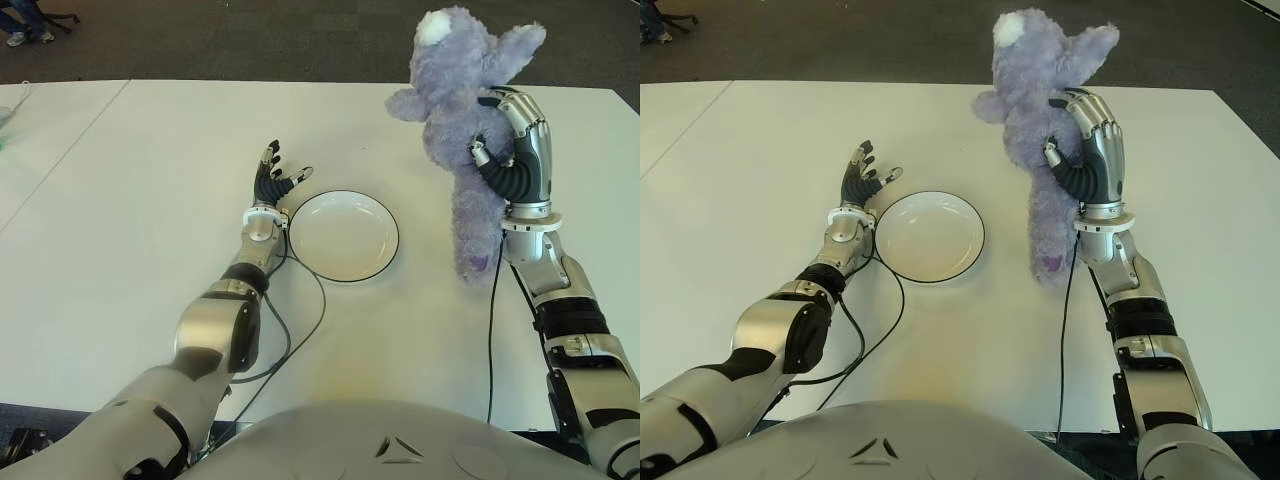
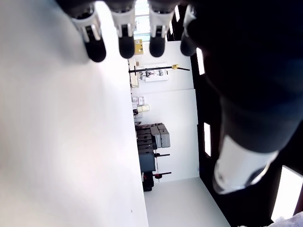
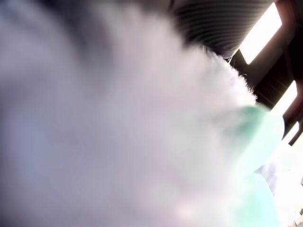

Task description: Put the doll into the plate.

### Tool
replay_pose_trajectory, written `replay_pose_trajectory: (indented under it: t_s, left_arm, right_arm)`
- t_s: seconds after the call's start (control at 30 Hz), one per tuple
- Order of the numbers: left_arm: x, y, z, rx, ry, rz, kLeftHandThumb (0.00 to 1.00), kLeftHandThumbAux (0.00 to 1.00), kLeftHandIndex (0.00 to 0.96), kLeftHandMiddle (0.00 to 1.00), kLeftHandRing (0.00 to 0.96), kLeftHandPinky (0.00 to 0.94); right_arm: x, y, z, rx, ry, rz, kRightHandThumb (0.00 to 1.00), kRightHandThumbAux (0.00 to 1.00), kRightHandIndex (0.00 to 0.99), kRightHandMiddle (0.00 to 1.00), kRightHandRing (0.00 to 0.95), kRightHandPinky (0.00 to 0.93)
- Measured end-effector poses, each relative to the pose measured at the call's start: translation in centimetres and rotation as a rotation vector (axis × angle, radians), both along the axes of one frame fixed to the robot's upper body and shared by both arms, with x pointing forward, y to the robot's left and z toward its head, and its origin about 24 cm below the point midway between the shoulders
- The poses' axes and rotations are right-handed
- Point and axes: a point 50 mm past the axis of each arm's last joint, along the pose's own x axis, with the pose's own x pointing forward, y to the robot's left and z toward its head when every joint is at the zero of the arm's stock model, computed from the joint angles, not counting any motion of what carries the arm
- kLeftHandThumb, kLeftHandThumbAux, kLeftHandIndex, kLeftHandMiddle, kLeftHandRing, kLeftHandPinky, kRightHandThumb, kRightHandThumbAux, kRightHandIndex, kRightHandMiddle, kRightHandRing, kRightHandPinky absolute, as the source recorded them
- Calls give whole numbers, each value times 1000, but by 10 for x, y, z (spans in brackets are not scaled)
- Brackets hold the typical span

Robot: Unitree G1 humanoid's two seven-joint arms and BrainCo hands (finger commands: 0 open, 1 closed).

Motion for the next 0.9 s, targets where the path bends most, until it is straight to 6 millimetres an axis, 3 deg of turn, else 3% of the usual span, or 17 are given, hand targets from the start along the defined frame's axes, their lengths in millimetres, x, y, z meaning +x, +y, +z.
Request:
replay_pose_trajectory:
  t_s: [0.4, 0.9]
  left_arm:
    - [0, 0, 0, 3, 0, -4, 0, 780, 60, 66, 70, 99]
    - [0, -1, 0, 4, 0, -4, 0, 793, 55, 64, 71, 109]
  right_arm:
    - [-10, 17, 8, 15, -44, 73, 711, 711, 439, 842, 859, 860]
    - [-23, 38, -7, 24, 71, 241, 715, 710, 439, 847, 864, 862]
